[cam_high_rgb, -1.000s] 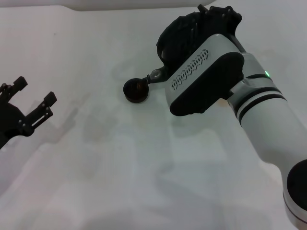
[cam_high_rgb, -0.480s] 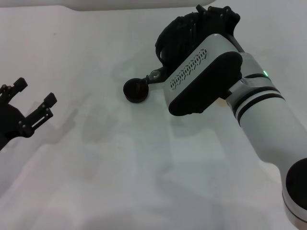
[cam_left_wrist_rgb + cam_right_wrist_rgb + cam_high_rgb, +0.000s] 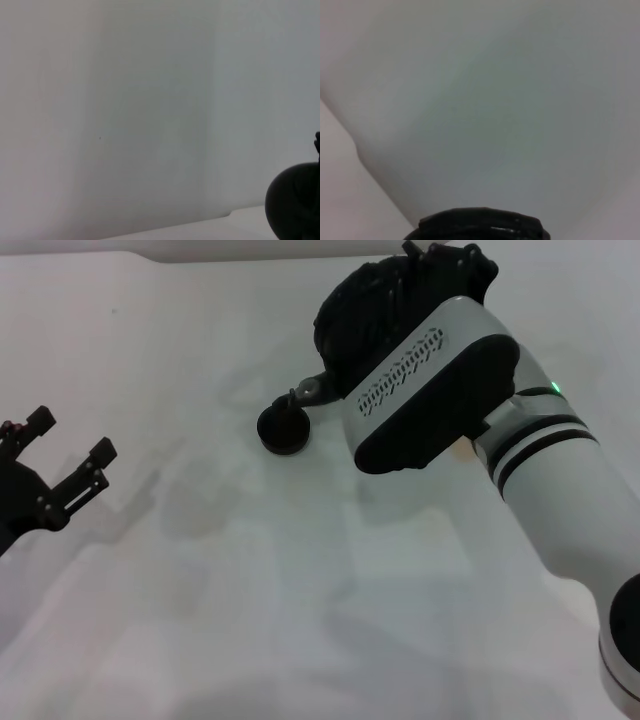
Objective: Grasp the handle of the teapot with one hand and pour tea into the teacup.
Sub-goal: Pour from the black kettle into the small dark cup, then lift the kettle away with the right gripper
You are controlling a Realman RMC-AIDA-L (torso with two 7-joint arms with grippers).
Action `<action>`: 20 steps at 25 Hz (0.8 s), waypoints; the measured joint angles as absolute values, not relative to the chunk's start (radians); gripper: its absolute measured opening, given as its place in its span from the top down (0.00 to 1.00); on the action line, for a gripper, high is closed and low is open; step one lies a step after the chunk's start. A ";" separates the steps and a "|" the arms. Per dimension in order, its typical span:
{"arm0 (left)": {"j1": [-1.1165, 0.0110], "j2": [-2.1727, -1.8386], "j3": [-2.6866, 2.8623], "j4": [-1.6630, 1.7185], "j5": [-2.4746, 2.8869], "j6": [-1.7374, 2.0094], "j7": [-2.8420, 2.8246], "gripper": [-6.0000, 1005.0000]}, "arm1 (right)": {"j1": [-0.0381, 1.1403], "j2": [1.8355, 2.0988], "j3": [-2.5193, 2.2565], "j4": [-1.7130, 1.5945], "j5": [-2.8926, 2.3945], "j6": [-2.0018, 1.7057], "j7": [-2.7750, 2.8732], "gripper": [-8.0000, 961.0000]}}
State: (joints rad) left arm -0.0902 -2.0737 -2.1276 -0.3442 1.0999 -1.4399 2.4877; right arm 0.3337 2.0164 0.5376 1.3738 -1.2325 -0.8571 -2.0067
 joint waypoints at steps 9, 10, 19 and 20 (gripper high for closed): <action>-0.090 -2.072 -2.129 -0.344 1.100 -1.440 2.490 0.16 | 0.257 2.007 0.625 1.421 -1.272 -0.709 -1.987 0.88; -0.090 -2.072 -2.129 -0.344 1.100 -1.440 2.490 0.16 | 0.235 2.007 0.652 1.425 -1.280 -0.663 -1.987 0.88; -0.093 -2.072 -2.132 -0.344 1.100 -1.440 2.490 0.16 | 0.122 2.008 0.827 1.454 -1.346 -0.347 -1.972 0.88; -0.093 -2.072 -2.132 -0.344 1.100 -1.440 2.490 0.16 | 0.118 2.008 0.846 1.454 -1.346 -0.318 -1.972 0.88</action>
State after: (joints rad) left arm -0.0925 -2.0724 -2.1323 -0.3435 1.0999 -1.4404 2.4897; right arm 0.1177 2.0082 0.8461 1.4541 -1.3463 -0.3175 -1.9719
